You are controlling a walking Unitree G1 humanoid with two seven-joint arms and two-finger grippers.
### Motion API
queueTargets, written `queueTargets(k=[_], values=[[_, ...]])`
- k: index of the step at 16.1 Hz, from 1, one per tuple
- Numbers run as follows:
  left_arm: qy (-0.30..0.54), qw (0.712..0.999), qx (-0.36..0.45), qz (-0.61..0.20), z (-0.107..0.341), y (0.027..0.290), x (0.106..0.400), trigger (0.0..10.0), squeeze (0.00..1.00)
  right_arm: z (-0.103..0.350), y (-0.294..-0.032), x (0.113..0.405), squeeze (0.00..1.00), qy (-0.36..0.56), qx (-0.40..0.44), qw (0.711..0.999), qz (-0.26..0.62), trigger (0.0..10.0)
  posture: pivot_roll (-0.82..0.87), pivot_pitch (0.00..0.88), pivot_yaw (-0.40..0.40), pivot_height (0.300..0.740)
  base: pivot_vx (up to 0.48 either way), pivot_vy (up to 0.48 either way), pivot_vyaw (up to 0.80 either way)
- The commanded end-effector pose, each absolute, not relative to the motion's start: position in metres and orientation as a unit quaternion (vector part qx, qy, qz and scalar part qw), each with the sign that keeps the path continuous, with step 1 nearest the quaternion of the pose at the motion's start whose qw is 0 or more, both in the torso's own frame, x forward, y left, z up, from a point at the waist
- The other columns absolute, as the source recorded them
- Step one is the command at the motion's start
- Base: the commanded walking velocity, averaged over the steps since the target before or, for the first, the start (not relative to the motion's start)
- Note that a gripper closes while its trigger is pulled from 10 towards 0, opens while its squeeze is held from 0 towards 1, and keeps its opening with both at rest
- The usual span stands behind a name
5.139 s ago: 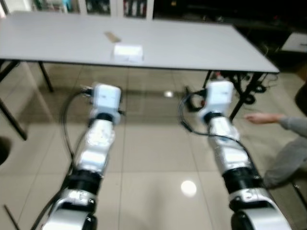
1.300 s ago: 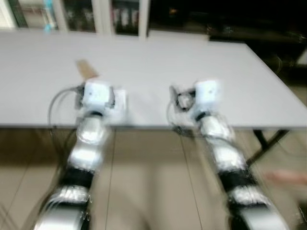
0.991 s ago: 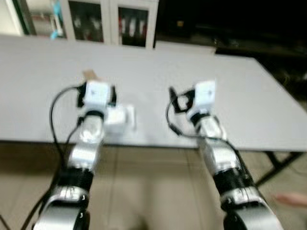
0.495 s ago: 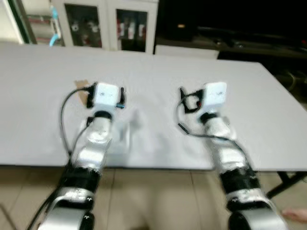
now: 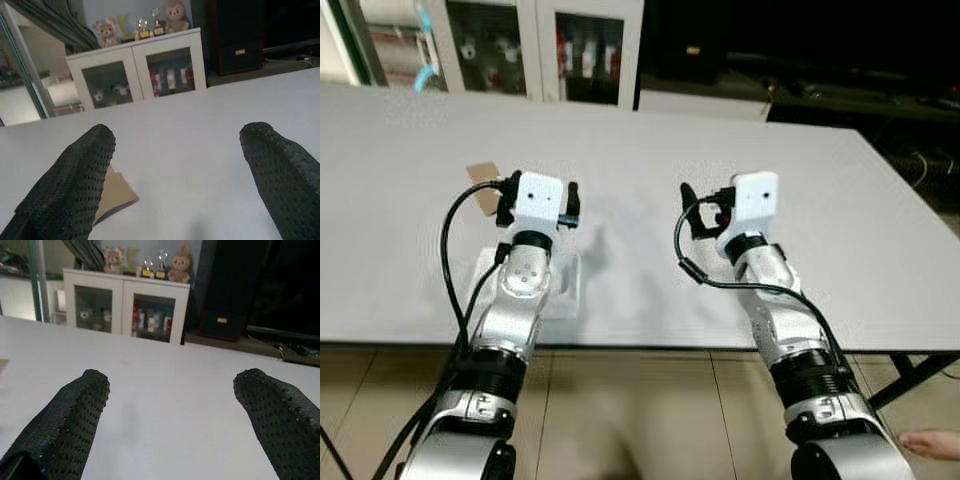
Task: Picking trash to rubbish bin
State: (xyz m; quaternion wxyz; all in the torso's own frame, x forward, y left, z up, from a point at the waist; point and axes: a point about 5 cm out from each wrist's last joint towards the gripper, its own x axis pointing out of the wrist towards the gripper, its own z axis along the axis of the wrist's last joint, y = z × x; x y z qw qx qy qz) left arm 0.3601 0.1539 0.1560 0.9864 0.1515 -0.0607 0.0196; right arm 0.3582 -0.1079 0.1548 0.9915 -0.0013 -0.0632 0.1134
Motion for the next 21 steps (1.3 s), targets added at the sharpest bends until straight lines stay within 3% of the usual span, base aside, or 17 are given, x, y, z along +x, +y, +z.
queueTargets(k=[1, 5, 21], values=[[-0.055, 0.985, 0.161, 0.006, 0.159, 0.147, 0.359, 10.0, 0.0, 0.157, -0.112, 0.359, 0.0, -0.062, -0.001, 0.992, 0.109, 10.0, 0.01, 0.005, -0.085, 0.74, 0.0, 0.0, 0.0], [0.001, 0.993, 0.106, 0.048, 0.158, 0.154, 0.357, 10.0, 0.0, 0.154, -0.112, 0.358, 0.0, -0.058, 0.0, 0.992, 0.11, 10.0, 0.02, 0.011, -0.086, 0.74, 0.0, 0.0, 0.0], [0.037, 0.991, 0.104, 0.08, 0.159, 0.164, 0.353, 10.0, 0.0, 0.15, -0.11, 0.356, 0.0, -0.048, -0.002, 0.992, 0.119, 10.0, 0.01, 0.014, -0.084, 0.74, 0.0, 0.0, 0.0]])
